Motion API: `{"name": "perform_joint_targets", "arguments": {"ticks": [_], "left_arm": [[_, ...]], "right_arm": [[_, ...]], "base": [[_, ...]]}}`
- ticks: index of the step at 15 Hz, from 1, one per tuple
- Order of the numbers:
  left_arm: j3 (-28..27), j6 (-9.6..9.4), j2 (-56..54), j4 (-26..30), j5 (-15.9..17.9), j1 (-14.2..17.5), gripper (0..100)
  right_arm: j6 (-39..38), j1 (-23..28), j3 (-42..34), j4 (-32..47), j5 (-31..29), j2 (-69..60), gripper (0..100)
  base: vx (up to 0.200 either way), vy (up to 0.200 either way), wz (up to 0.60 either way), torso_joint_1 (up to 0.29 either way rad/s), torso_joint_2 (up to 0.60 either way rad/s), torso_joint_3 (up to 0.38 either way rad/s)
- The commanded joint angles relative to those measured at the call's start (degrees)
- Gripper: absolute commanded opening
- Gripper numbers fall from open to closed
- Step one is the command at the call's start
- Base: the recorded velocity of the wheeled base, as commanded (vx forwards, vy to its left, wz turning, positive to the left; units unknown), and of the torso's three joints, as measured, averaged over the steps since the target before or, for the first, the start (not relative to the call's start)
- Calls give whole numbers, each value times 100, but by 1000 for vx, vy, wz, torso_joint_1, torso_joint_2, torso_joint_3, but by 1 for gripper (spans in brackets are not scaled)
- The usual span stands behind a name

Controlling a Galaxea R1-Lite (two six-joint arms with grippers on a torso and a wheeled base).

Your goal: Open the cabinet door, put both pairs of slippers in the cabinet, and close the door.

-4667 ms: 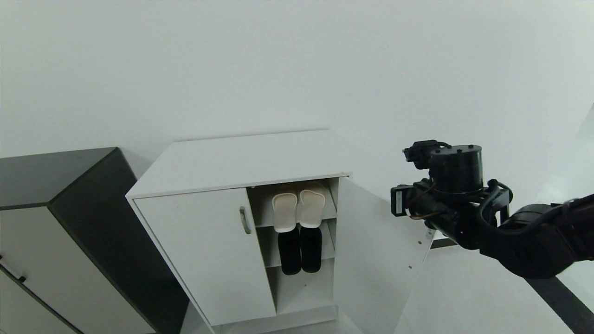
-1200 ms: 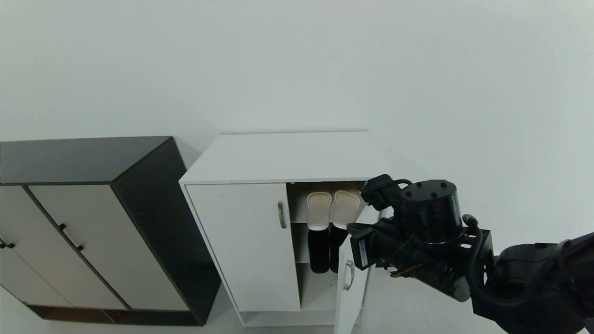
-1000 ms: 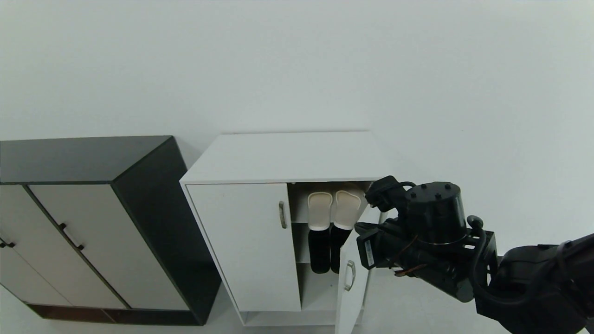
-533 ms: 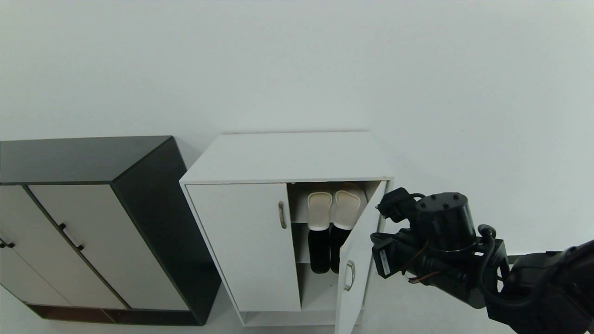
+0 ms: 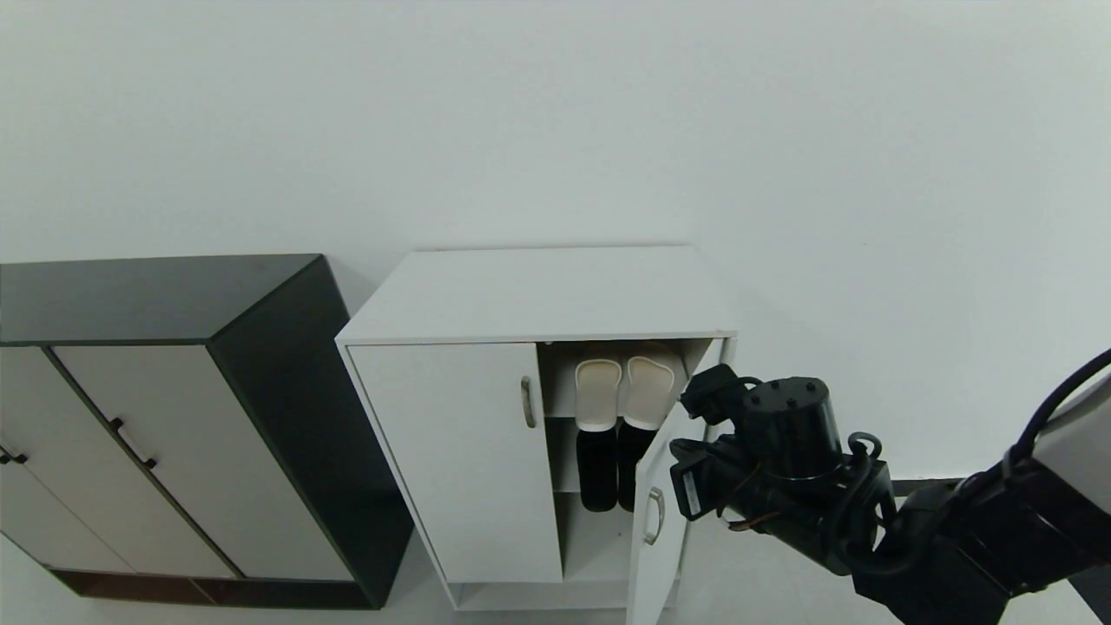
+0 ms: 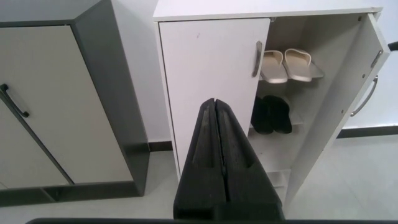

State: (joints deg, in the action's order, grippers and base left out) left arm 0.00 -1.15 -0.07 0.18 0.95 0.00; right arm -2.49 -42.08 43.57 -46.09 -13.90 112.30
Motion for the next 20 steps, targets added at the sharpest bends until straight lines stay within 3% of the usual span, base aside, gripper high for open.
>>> {"name": "perform_joint_targets", "arguments": {"ticks": [1,20], "left_arm": [[0,0,7,-1,2,0,0],[0,0,7,-1,2,0,0]], "right_arm": [[3,-2,90,-5,10,275,0],[11,394,2270,30,159,1822,0]], "base": [[0,0,0,0,0,0],[0,0,0,0,0,0]]}}
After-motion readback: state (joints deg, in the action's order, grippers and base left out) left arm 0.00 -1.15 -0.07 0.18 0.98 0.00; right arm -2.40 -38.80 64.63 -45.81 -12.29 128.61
